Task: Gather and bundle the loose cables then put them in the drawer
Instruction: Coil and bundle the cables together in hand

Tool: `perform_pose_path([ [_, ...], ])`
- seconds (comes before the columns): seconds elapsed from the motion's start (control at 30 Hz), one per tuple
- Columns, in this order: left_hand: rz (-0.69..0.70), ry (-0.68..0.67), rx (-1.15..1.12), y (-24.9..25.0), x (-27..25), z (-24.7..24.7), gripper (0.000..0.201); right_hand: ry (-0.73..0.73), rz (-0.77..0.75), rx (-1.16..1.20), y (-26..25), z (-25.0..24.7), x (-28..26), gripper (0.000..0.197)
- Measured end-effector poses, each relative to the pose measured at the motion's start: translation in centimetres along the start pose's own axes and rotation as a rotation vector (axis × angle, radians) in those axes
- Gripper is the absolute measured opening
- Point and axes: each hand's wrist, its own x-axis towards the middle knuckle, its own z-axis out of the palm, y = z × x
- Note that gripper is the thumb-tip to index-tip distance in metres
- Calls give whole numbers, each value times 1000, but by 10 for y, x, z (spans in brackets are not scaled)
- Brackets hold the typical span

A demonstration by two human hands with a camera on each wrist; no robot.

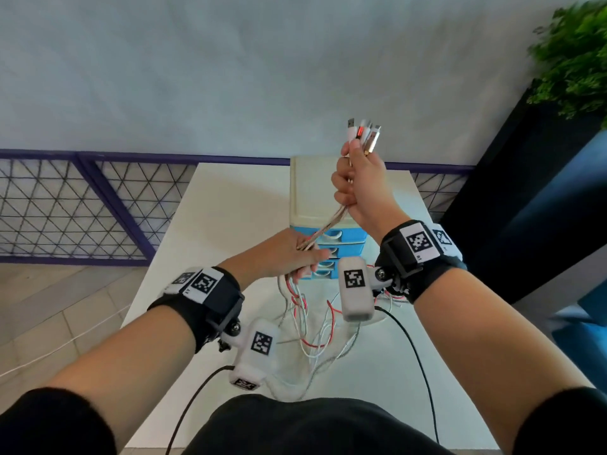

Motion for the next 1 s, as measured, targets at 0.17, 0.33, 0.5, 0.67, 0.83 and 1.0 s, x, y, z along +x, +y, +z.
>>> perform_pose_path([
  [0.17,-171,-178,38,-70,-20,0,21,64,-28,58,-13,-15,7,28],
  [0.33,-531,-273,684,-116,-33,-11,40,50,4,21,-14,-22,7,28],
  [0.5,-772,-114,656,-113,-34,-52,41,5,66,-131,-18,-31,5,27],
  [0.67,-616,435,664,-77,-7,-108,29,-86,143,-353,-7,-27,0,25],
  [0.83,-226,932,515,-50,7,-134,21,-109,158,-321,-4,-22,1,26],
  [1.0,-494,65,728,-57,10,-114,75,-123,200,-278,0,-24,2,26],
])
